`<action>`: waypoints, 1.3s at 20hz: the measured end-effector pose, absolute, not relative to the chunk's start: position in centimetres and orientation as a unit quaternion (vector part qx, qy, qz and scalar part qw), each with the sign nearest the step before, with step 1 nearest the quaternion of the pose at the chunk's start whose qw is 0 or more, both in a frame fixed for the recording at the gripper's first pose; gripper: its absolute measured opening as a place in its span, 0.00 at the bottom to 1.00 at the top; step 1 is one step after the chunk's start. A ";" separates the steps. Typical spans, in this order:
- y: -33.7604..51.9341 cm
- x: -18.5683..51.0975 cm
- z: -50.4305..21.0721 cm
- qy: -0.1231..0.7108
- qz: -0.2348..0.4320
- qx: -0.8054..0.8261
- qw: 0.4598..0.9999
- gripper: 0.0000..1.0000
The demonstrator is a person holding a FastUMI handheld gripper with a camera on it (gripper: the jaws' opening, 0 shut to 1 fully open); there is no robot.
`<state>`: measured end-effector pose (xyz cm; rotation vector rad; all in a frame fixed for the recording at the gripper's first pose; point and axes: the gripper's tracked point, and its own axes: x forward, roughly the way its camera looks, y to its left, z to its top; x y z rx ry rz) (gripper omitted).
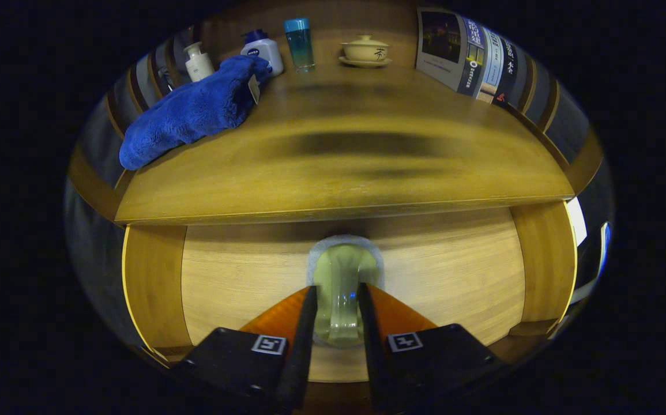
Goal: Pull open the drawer, take out the items inside it, and place them on the countertop above the cabinet.
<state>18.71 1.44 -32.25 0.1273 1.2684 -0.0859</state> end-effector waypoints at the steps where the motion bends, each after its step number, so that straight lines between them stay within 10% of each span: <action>1: 1.3 18.7 -32.4 0.593 -0.042 0.055 0.802 0.39; 6: 0.9 18.6 -32.0 0.585 -0.044 0.054 0.808 0.19; 26: 0.3 18.5 -17.0 0.518 -0.019 0.051 0.854 0.18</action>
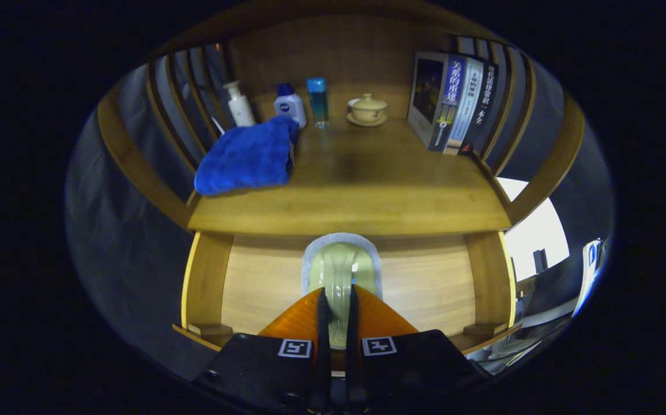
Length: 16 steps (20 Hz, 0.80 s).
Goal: Pull open the drawer, take out the items inside it, and place them on the countertop above the cabinet.
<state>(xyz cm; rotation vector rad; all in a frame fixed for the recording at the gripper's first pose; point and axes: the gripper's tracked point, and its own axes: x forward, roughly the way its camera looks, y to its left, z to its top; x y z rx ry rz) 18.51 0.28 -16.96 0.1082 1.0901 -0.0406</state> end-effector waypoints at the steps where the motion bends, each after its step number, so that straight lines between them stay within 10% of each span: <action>1: 0.3 19.8 -16.4 0.510 -0.022 0.058 0.858 0.18; 16: -2.4 34.3 -19.4 0.512 -0.039 0.018 0.858 0.18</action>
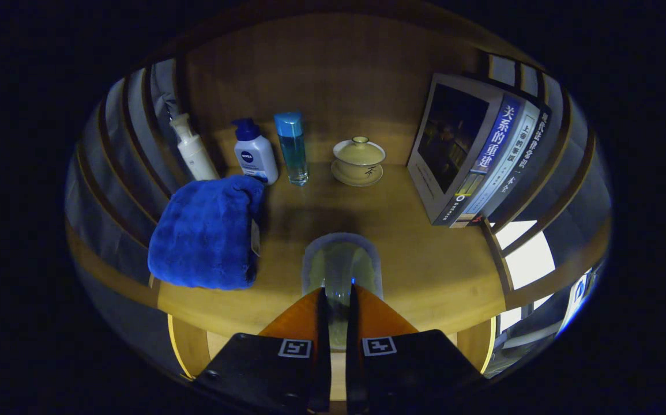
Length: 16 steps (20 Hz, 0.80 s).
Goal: Pull open the drawer, take out the items inside it, and place them on the countertop above the cabinet.
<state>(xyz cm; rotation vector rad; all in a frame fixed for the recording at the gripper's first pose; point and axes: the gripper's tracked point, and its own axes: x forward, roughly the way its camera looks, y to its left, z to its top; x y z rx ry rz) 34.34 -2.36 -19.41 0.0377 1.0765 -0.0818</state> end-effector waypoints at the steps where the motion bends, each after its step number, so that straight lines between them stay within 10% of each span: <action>1: -2.2 34.8 -19.9 0.517 -0.040 0.026 0.855 0.19; 12: -2.4 36.1 -20.9 0.518 -0.051 0.020 0.853 0.37; 15: -2.4 36.0 -20.5 0.514 -0.052 0.018 0.856 0.87; 16: -2.4 36.0 -20.4 0.513 -0.053 0.018 0.857 0.90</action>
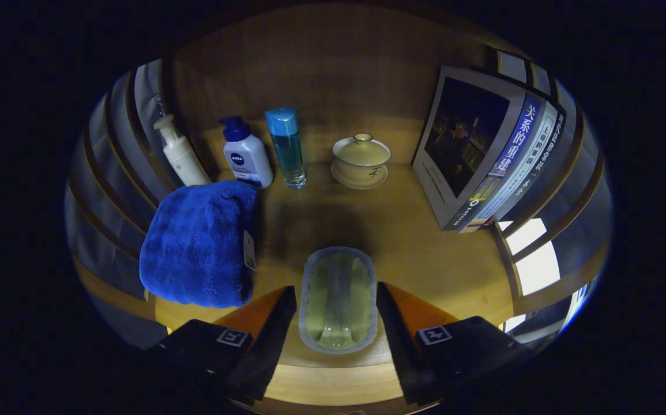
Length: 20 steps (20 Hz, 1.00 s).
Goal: Pull open the drawer, take out the items inside it, and place them on the countertop above the cabinet.
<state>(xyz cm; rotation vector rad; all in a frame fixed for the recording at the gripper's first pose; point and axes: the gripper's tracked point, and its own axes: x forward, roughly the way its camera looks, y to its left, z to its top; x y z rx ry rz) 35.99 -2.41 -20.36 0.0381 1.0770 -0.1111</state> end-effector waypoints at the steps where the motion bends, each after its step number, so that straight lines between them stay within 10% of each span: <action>1: -2.4 36.0 -20.1 0.510 -0.053 0.017 0.858 0.93; 20: 2.7 27.0 -9.0 0.410 0.002 0.029 0.912 0.97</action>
